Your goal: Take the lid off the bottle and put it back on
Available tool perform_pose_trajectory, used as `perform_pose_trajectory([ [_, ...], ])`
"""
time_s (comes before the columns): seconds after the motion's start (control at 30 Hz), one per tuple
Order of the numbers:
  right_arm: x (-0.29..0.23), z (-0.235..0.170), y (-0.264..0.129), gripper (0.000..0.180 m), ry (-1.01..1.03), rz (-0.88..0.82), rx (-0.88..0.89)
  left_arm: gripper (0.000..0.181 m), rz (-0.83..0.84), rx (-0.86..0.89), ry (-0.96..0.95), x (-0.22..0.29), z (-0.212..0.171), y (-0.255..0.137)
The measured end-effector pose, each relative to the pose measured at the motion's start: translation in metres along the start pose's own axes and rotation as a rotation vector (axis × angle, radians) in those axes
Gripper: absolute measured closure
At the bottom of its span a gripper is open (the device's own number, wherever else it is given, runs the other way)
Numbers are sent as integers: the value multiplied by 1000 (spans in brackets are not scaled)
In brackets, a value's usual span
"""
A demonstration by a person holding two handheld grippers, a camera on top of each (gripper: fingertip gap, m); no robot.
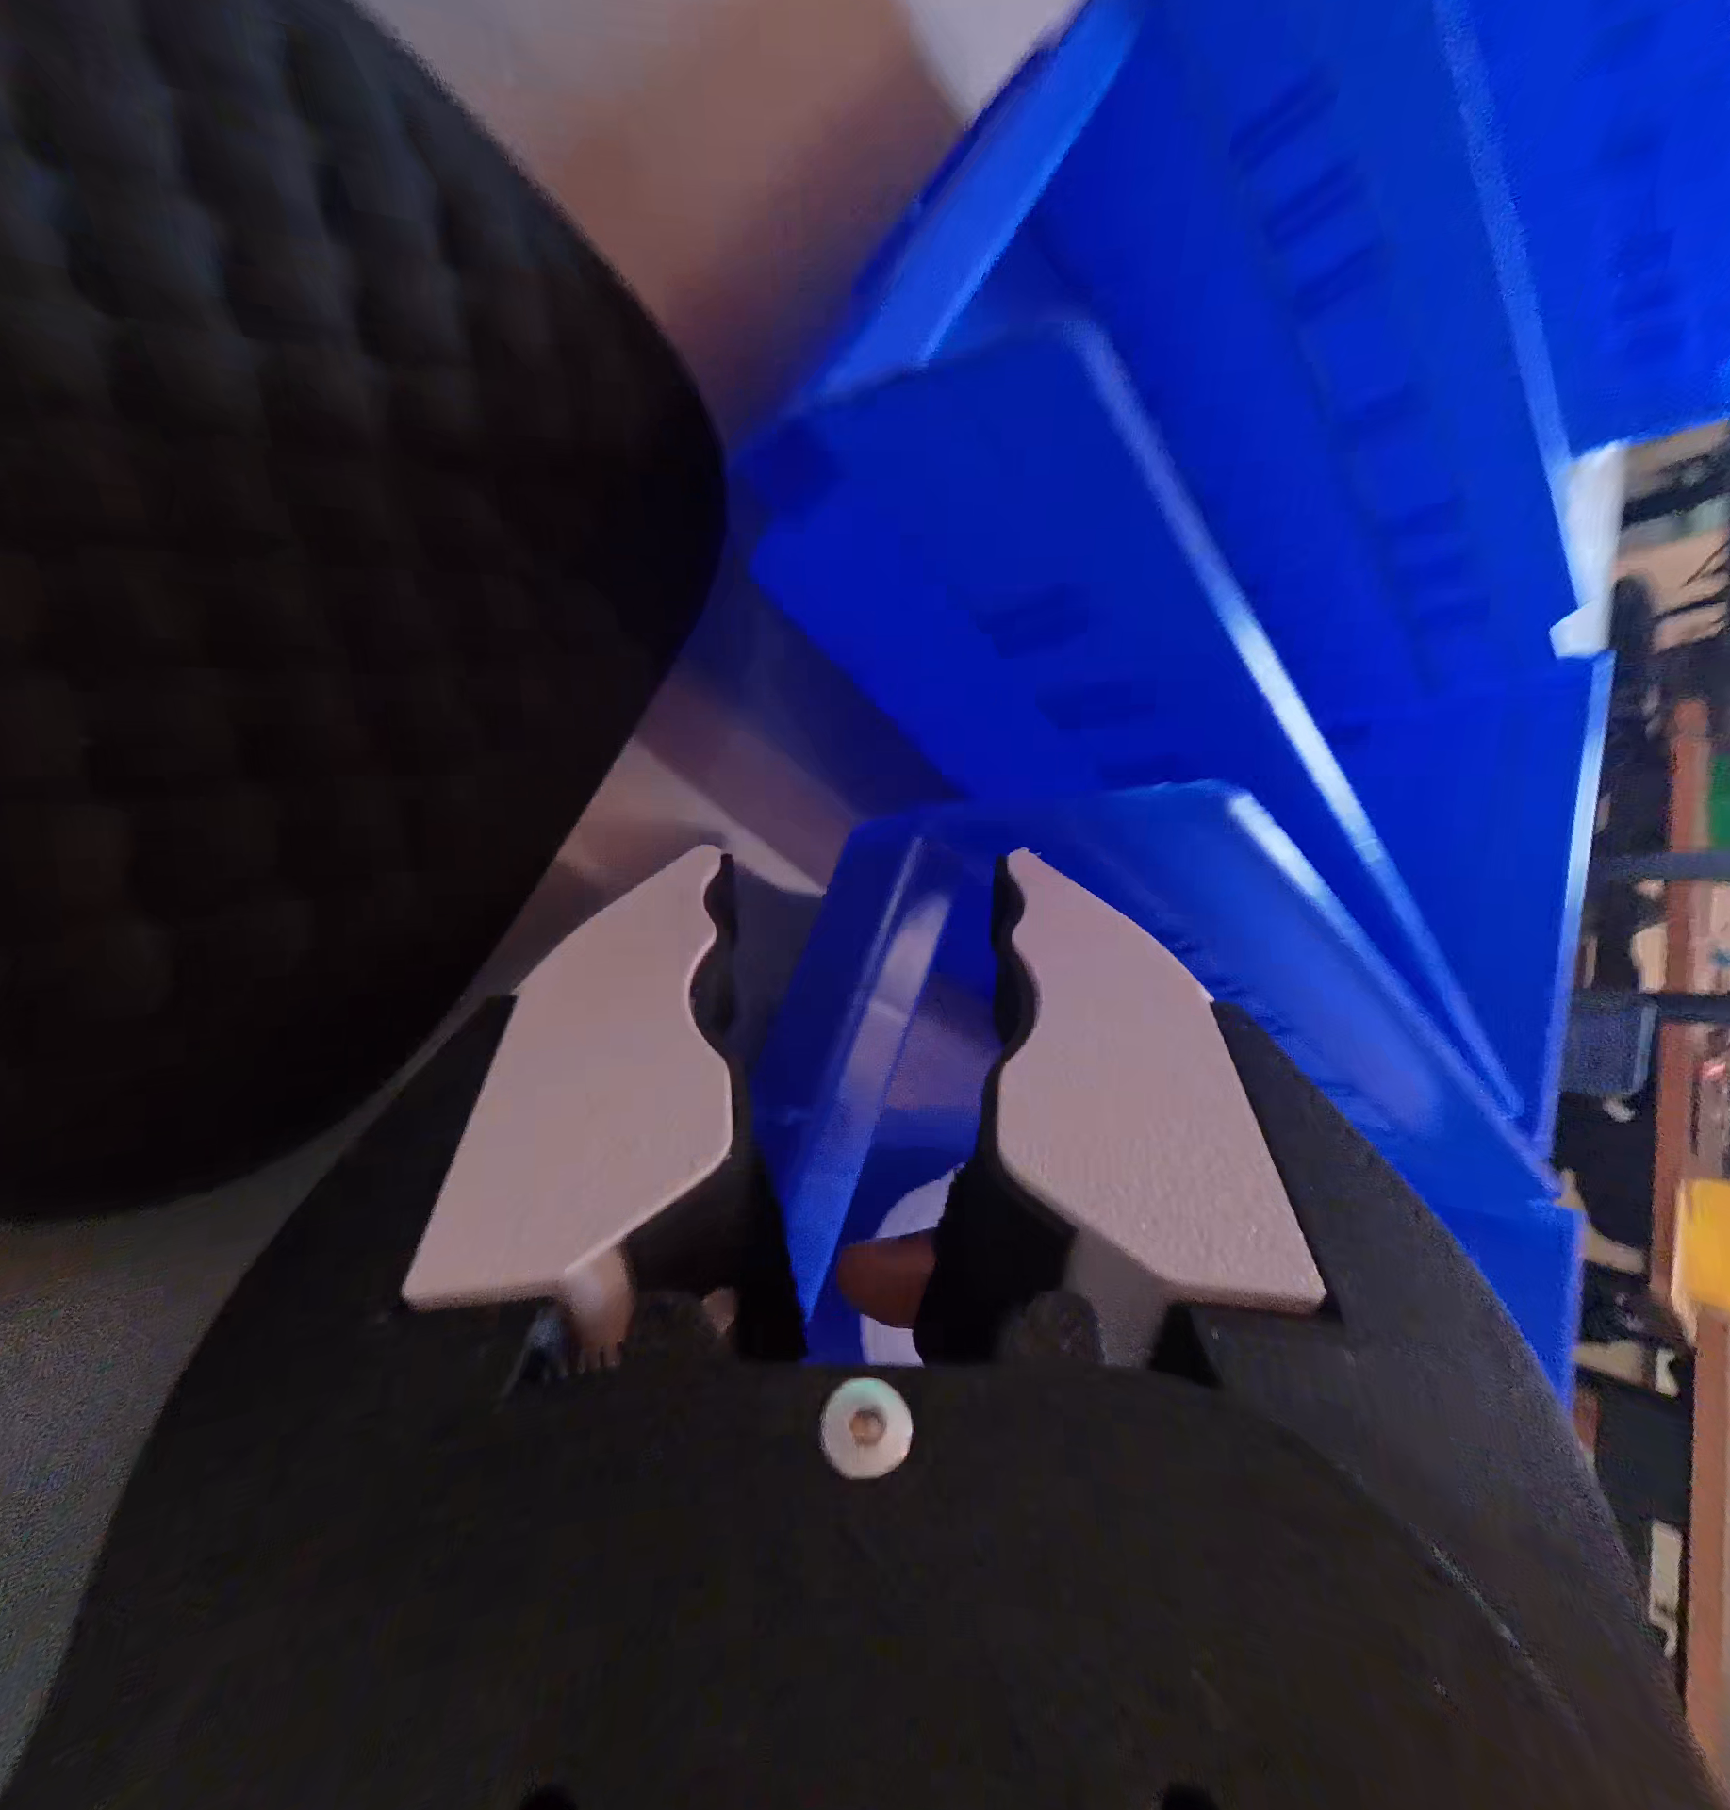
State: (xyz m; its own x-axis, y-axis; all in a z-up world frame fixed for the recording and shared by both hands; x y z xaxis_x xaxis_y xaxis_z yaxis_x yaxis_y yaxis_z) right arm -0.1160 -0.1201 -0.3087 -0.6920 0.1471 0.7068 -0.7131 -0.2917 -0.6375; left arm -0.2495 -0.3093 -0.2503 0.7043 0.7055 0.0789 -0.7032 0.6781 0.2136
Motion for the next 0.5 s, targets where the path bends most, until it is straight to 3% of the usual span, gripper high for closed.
perform_pose_trajectory([
  [0.17, 31, 33, -28, 140, -145, -177, 158, 121, -5, -177, -106, -56, -24, 23],
  [0.4, 43, 46, 6, 142, -492, -197, -84, 121, -161, -420, -123, -73, -59, 57],
  [0.5, 39, 48, 20, 156, -660, -220, -206, 150, -278, -471, -110, -65, -64, 64],
])
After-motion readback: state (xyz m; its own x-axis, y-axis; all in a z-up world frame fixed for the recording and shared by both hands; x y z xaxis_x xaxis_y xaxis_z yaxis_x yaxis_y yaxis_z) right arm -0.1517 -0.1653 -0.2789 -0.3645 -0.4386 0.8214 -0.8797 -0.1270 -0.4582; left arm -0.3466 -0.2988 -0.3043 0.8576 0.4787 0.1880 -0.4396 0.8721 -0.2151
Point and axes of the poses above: each gripper's, where its closed fingertips meet, y out along the fingers, z out of its top, x = y × z across the jaws, the point moved 6 cm from there along -y, back along the fingers, and after that the axes turned 13 degrees about -y, right-handed, at the moved point
